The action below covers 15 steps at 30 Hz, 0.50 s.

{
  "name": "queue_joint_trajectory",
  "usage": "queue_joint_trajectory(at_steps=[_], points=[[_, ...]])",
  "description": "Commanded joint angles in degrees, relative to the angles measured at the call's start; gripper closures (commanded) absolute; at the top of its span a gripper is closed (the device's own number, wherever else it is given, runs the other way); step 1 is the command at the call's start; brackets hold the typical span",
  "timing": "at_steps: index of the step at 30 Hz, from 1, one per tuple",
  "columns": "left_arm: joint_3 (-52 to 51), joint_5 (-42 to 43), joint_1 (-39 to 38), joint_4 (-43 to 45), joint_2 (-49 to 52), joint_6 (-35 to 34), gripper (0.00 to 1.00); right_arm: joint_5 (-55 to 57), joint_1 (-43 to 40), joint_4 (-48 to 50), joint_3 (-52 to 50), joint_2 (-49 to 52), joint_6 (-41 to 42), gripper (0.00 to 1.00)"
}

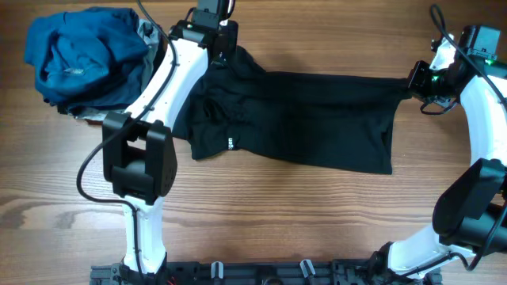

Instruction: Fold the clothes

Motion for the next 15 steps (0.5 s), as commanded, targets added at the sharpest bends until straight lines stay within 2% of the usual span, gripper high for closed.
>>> queue_joint_trajectory(at_steps=[1, 3, 7, 10, 15], points=[[1.2, 1.0, 0.3, 0.6, -1.7, 0.1, 0.92, -0.9, -0.3, 0.2, 1.1, 0.7, -0.9, 0.96], [1.2, 1.3, 0.3, 2.1, -0.8, 0.1, 0.68, -0.9, -0.3, 0.2, 1.1, 0.7, -0.9, 0.96], [1.2, 4.5, 1.0, 6.0, 2.4, 0.1, 0.44, -0.9, -0.3, -0.1, 1.1, 0.7, -0.9, 0.96], [1.2, 4.9, 1.0, 9.3, 5.4, 0.1, 0.43, -0.9, -0.3, -0.1, 1.1, 0.7, -1.0, 0.96], [1.2, 5.9, 0.9, 8.9, 11.4, -0.4, 0.44, -0.9, -0.3, 0.5, 1.1, 0.7, -1.0, 0.96]])
